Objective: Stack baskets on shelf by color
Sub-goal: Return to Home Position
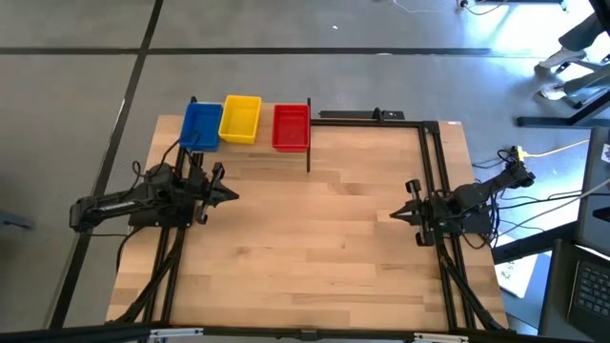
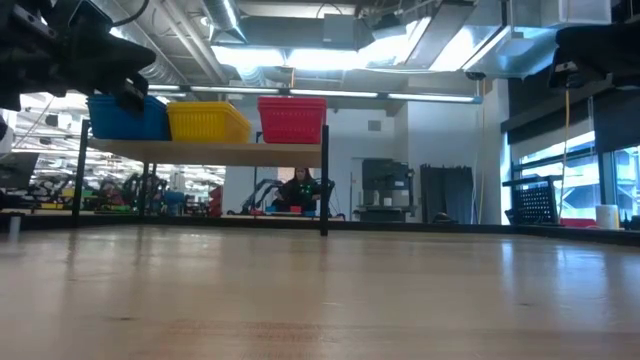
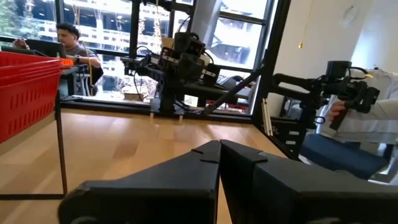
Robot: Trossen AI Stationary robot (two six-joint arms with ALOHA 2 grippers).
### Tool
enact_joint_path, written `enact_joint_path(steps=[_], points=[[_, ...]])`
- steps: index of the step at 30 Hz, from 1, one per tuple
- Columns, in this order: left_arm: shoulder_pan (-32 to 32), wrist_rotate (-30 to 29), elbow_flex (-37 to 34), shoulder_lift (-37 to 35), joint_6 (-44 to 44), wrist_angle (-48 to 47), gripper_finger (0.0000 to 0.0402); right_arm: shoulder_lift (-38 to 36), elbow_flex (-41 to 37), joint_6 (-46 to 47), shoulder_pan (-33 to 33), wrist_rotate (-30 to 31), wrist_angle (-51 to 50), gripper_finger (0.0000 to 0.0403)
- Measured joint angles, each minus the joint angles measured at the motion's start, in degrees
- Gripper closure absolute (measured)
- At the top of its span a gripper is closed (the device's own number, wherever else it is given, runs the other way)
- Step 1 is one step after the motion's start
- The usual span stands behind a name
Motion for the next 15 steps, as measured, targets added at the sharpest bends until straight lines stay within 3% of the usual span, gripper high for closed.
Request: enact_joint_path(steps=[15], points=[[0.0,-0.44,0.0,0.0,-0.35,-0.24,0.0401,0.01,0.02,-0.06,0.0,-0.08,-2.59,0.0403]])
